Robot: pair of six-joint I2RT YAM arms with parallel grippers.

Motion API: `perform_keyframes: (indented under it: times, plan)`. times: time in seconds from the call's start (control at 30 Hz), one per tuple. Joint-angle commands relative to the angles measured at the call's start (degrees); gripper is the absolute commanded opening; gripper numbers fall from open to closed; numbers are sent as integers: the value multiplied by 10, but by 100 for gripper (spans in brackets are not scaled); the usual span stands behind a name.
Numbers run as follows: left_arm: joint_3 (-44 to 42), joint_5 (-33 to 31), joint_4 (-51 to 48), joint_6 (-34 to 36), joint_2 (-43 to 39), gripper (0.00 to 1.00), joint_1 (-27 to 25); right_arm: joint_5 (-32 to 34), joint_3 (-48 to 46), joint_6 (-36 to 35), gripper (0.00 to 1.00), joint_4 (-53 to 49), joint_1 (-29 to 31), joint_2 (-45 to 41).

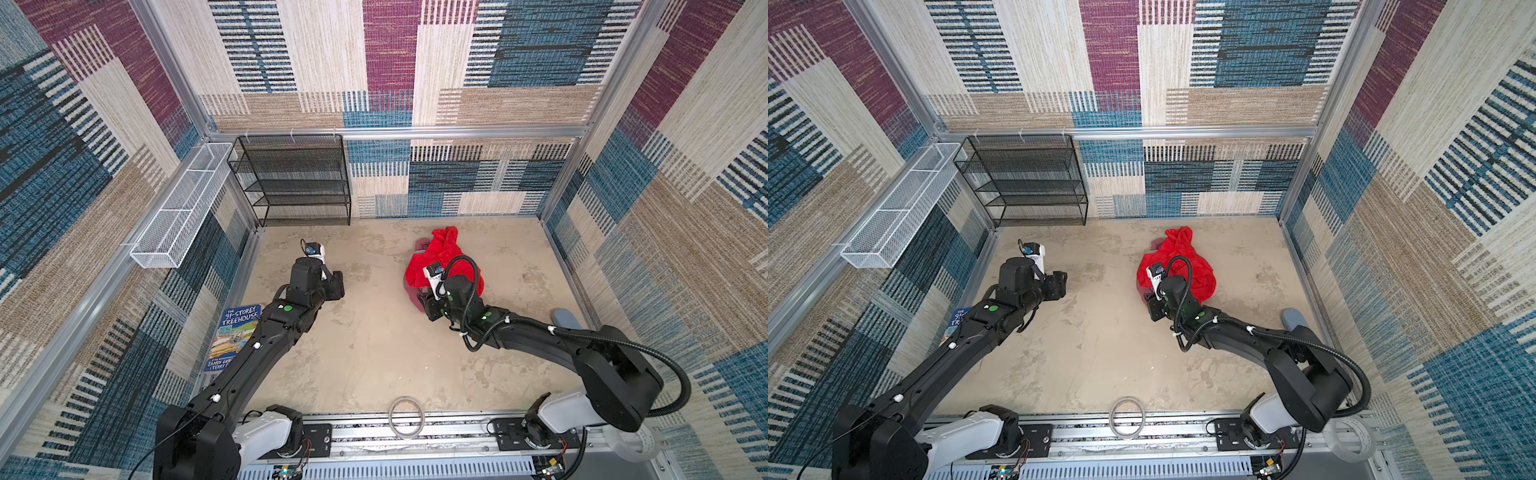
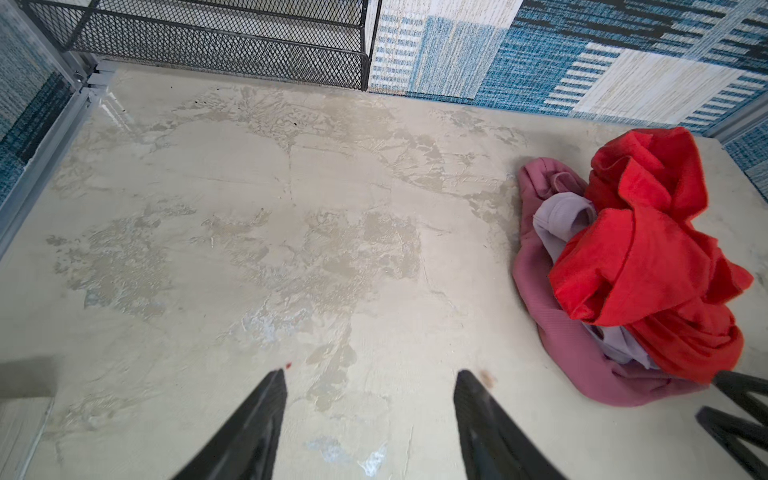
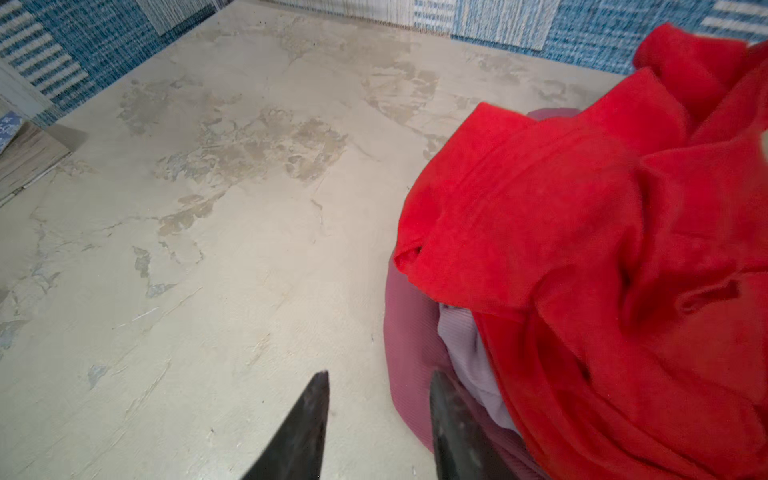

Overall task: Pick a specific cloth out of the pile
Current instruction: 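Move the right gripper toward the clothes pile and lower it, then close the right gripper on the pink shirt under the red garment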

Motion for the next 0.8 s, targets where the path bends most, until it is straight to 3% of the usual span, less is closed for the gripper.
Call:
perform_keyframes:
  times: [0.0,0.5,0.77]
  plan:
    - [-5,-12,-8,-14,-2,67,0,2,19,7,43,-2,12,32]
    - [-1,-9,0,6,21,68,0,68,76,31,40,-11,18,154]
    - [6,-10,-2,11,27,68,0,98,109,33,31,-22,18,197]
